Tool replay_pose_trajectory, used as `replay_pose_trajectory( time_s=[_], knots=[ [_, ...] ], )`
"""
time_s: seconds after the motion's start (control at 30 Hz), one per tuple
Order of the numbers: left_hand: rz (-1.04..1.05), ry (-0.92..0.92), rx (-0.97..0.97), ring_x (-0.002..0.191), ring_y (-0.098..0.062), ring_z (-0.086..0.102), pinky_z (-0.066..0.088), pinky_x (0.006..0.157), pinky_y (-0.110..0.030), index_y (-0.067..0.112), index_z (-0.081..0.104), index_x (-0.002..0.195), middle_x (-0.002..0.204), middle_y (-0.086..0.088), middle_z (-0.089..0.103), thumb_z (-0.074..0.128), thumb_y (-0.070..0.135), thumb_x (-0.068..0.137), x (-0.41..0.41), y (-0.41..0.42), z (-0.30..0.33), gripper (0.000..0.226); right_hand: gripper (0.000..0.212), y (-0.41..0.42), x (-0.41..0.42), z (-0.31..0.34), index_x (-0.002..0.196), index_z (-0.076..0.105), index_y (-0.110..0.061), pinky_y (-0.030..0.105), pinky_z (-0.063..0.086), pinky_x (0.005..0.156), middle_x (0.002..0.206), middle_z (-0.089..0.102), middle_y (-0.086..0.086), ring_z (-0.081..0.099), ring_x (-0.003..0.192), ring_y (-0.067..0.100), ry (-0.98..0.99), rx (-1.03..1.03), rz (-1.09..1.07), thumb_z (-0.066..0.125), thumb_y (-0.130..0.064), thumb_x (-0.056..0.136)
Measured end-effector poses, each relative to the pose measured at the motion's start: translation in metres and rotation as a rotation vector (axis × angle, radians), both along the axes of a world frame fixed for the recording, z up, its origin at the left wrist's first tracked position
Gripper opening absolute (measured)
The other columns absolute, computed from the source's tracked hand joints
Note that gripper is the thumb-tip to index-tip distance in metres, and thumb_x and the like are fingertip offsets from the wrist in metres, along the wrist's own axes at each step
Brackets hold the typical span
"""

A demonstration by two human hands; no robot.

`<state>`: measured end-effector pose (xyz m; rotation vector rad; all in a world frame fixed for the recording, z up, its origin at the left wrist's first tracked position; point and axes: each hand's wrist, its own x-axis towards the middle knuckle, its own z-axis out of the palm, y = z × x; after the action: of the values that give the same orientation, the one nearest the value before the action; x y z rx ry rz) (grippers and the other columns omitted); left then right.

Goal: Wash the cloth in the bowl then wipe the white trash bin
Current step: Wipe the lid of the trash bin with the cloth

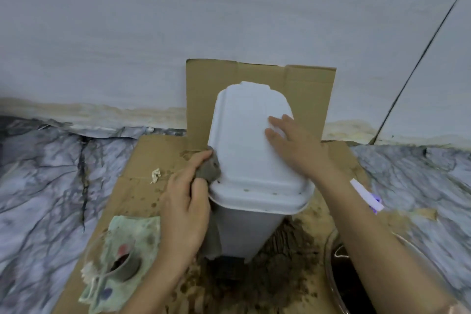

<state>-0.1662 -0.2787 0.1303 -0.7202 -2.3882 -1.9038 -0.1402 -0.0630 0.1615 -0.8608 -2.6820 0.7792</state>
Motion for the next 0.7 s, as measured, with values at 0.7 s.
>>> replay_pose_trajectory(
  time_s=[0.7],
  knots=[
    [0.103,0.114,-0.010,0.104,-0.018,0.058,0.045,0.091,-0.025,0.016,0.061,0.122,0.110,0.007,0.063,0.037,0.014,0.093,-0.030,-0.005,-0.017,0.037,0.039,-0.023,0.006,0.000,0.133,0.047,-0.045,0.028,0.016,0.112,0.154,0.023,-0.022,0.019,0.142,0.002,0.215,-0.187,0.107,0.047,-0.047,0.095]
  ],
)
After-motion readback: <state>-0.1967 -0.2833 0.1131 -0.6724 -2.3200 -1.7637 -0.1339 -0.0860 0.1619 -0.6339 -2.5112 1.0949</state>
